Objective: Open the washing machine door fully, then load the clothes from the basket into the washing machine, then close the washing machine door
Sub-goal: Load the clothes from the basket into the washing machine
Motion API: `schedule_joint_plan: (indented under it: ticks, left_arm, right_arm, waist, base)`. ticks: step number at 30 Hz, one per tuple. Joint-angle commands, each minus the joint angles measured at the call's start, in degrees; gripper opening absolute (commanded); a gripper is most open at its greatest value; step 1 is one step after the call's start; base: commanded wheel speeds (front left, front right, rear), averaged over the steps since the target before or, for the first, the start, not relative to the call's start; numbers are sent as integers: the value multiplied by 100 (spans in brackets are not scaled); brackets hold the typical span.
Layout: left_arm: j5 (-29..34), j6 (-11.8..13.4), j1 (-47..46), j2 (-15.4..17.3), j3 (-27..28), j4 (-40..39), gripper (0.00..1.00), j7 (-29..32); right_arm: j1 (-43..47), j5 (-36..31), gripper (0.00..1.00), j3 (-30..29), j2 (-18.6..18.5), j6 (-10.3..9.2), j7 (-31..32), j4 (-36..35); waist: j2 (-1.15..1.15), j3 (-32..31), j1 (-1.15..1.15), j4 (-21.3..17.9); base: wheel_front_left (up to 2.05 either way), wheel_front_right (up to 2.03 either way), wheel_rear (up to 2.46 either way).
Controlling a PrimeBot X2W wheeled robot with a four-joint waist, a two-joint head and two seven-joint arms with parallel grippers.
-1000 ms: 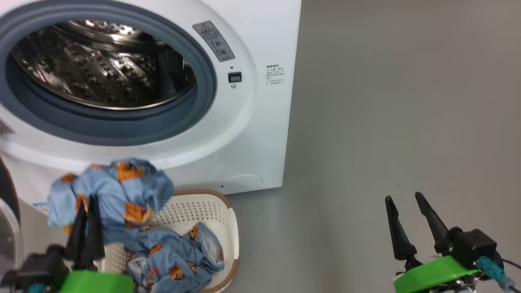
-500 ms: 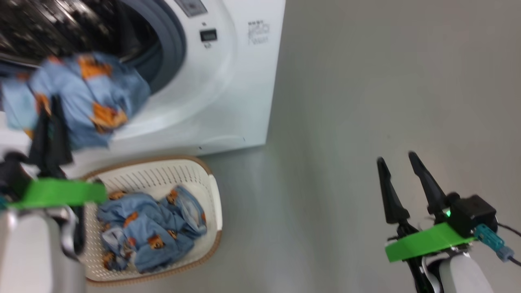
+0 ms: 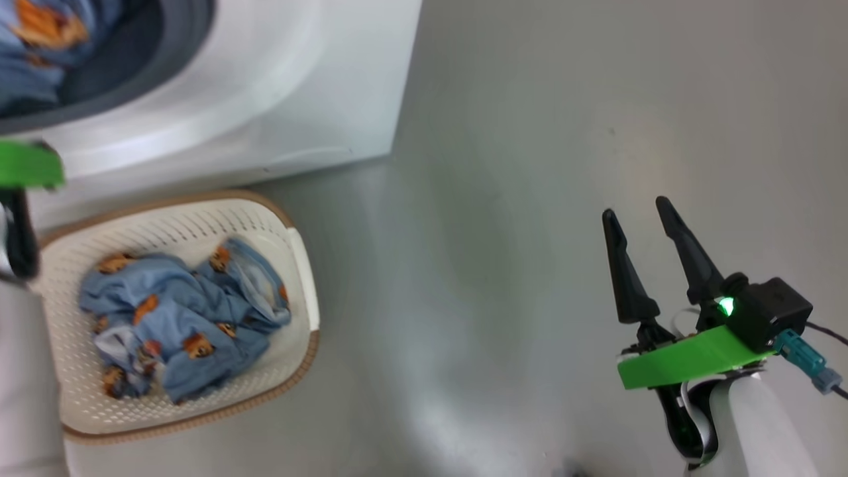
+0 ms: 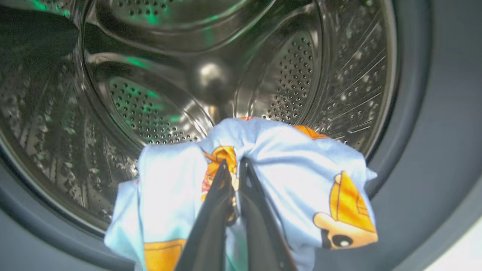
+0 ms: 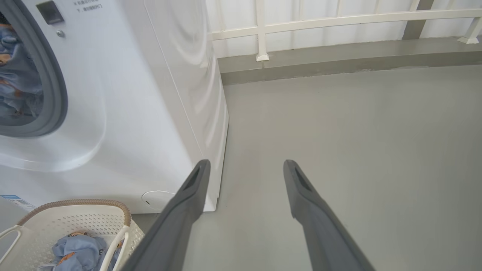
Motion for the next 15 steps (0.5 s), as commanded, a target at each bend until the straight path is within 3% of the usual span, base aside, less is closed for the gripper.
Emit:
schedule_joint_plan:
  ticks: [1,8,15]
  left_arm:
    - [-60,-25,-356,334,169,223,0,-42]
    - [-170,-49,-1487,732,-24,1428,0,386]
    - [-197,-62,-2291,932,-360,1974,0,479]
  right_arm:
    - [-65,107,100,137,-11,35,-27,-151]
    - [-99,164,100,397,-11,35,-27,-42]
    - [-164,239,100,548,-11,35,-27,-47]
  waist:
    - [0,468,0,-207]
    - [0,812,0,-222]
    - [0,1121,0,-250]
  base:
    - [0,0,0]
    - [0,0,0]
    - [0,0,0]
